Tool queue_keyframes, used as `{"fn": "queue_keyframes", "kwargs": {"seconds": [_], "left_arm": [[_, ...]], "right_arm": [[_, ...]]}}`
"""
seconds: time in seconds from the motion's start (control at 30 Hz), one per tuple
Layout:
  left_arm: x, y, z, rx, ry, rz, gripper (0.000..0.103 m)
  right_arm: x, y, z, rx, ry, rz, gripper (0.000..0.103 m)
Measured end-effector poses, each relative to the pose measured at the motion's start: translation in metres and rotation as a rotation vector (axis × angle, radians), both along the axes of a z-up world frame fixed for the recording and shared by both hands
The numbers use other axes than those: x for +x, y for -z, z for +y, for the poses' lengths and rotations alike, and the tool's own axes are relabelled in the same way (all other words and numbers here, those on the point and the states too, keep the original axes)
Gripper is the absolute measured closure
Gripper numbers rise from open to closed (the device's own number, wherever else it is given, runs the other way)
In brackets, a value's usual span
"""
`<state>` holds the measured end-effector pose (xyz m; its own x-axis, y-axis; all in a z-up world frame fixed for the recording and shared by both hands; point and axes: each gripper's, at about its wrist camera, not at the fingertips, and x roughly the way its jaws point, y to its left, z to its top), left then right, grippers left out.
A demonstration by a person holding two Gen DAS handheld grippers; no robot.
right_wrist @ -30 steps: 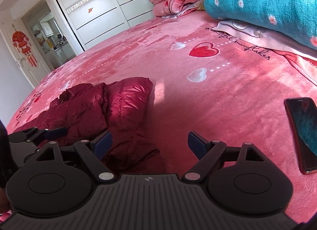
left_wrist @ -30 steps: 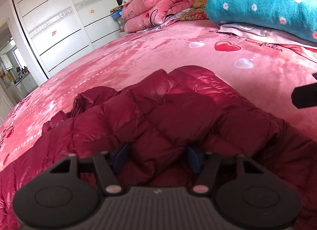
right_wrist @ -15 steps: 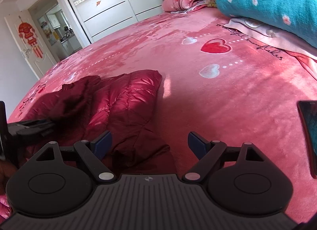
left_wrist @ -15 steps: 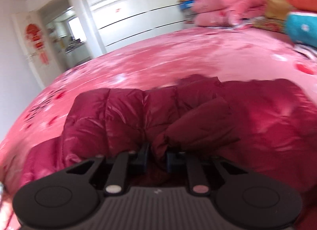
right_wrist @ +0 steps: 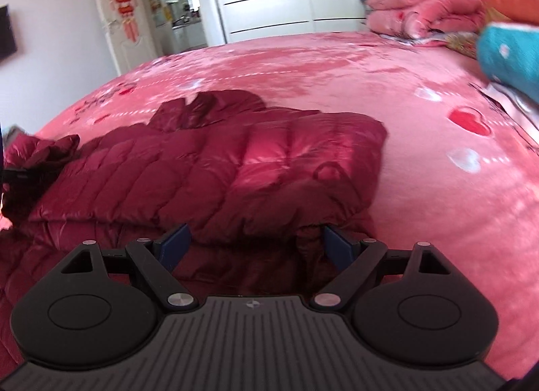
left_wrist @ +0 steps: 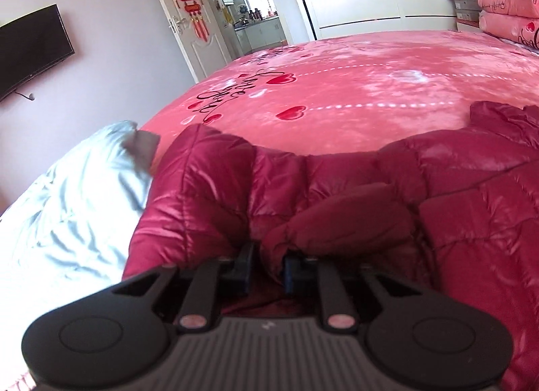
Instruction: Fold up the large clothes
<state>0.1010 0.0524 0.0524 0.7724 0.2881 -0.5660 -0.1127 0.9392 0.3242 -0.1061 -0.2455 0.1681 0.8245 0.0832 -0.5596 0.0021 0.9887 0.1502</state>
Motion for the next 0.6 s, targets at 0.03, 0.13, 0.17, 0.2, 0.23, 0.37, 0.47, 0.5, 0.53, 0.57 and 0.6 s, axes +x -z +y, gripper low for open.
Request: {"fn": "queue_keyframes", "kwargs": {"seconds": [0.03, 0.13, 0.17, 0.2, 0.23, 0.37, 0.47, 0.5, 0.53, 0.57, 0.6], "left_arm": [[-0.003, 0.0, 0.004, -0.013, 0.003, -0.001, 0.086], [-0.018, -0.005, 0.014, -0.095, 0.024, -0.017, 0.081], [-0.024, -0.006, 0.014, -0.111, 0.034, -0.024, 0.076], [-0.032, -0.008, 0.015, -0.129, 0.044, -0.032, 0.072], [-0.038, -0.008, 0.016, -0.152, 0.051, -0.042, 0.069], [-0.053, -0.007, 0.019, -0.197, 0.07, -0.075, 0.064], [-0.06, -0.006, 0.024, -0.223, 0.075, -0.105, 0.064], [-0.061, -0.005, 0.025, -0.242, 0.075, -0.114, 0.064], [-0.065, -0.005, 0.029, -0.259, 0.075, -0.121, 0.064], [-0.069, -0.004, 0.031, -0.272, 0.077, -0.127, 0.064], [-0.072, -0.004, 0.033, -0.284, 0.083, -0.136, 0.064]], "right_arm": [[0.003, -0.001, 0.008, -0.041, -0.015, -0.008, 0.0], [0.006, -0.006, 0.029, -0.169, -0.028, -0.032, 0.0], [0.006, -0.008, 0.032, -0.189, -0.023, -0.038, 0.0], [0.005, -0.009, 0.034, -0.202, -0.014, -0.039, 0.0], [0.004, -0.011, 0.037, -0.218, -0.005, -0.038, 0.0], [-0.007, -0.022, 0.046, -0.317, 0.035, -0.067, 0.0], [-0.016, -0.031, 0.057, -0.323, 0.01, -0.092, 0.0], [-0.013, -0.033, 0.061, -0.308, -0.021, -0.092, 0.0], [-0.014, -0.033, 0.065, -0.294, -0.059, -0.088, 0.0], [-0.01, -0.032, 0.072, -0.286, -0.096, -0.081, 0.0], [-0.005, -0.03, 0.08, -0.28, -0.131, -0.074, 0.0]]}}
